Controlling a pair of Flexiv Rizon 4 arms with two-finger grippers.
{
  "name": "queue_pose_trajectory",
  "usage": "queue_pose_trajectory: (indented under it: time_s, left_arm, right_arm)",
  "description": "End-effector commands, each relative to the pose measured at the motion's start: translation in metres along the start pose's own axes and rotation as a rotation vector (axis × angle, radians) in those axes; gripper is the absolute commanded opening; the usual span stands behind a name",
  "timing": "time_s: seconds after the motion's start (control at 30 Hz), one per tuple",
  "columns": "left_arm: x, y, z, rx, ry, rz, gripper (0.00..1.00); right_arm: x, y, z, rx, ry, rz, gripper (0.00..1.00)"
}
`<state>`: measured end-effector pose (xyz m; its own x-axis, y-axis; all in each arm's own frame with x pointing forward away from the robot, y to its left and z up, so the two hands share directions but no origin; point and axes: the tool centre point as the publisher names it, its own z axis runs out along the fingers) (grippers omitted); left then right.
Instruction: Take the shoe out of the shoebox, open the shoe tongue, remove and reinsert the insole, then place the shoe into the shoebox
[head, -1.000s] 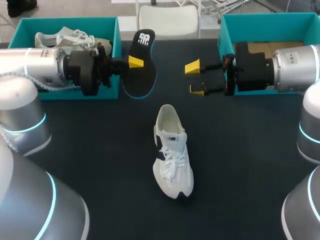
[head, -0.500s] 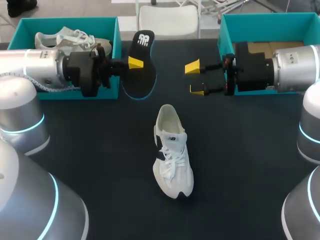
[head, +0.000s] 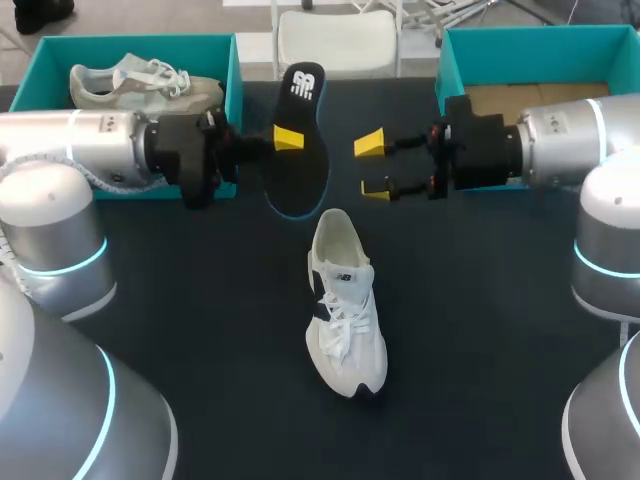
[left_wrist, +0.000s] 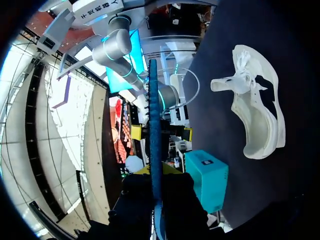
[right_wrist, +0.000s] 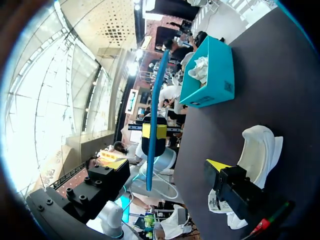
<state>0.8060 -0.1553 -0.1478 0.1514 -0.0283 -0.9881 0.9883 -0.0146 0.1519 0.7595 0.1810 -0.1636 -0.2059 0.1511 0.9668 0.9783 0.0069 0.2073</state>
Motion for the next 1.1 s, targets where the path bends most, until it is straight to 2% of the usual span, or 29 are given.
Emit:
queue_pose_trajectory:
  time_s: [0.03, 0.1, 0.2, 0.27, 0.37, 0.43, 0.7, 1.1]
  left_arm:
    - [0.006, 0.004, 0.015, -0.009, -0.018, -0.005, 0.00]
    - [0.009, 0.004, 0.018, -0.012, -0.012, 0.010, 0.00]
    - [0.014, 0.003, 0.023, -0.011, -0.007, 0.023, 0.00]
    - [0.016, 0.004, 0.027, -0.024, -0.013, 0.028, 0.00]
    - [0.020, 0.006, 0.030, -0.027, -0.011, 0.030, 0.00]
    - [0.023, 0.008, 0.033, -0.031, -0.011, 0.028, 0.00]
    - [0.028, 0.008, 0.045, -0.027, -0.009, 0.032, 0.00]
    - [0.024, 0.008, 0.054, -0.033, -0.034, 0.021, 0.00]
  right_arm:
    - [-0.005, 0.007, 0.017, 0.015, 0.010, 0.003, 1.00]
    - [-0.005, 0.006, 0.019, 0.014, 0.012, 0.005, 1.00]
    - [-0.005, 0.004, 0.022, 0.016, 0.015, 0.008, 0.94]
    - [-0.005, 0.003, 0.024, 0.017, 0.018, 0.009, 0.73]
    - [-0.004, 0.001, 0.025, 0.017, 0.029, 0.006, 0.62]
    - [-0.004, 0.001, 0.027, 0.024, 0.038, 0.003, 0.50]
    - [-0.005, 0.004, 0.029, 0.037, 0.049, 0.002, 0.44]
    - [-0.009, 0.008, 0.033, 0.041, 0.063, 0.004, 0.36]
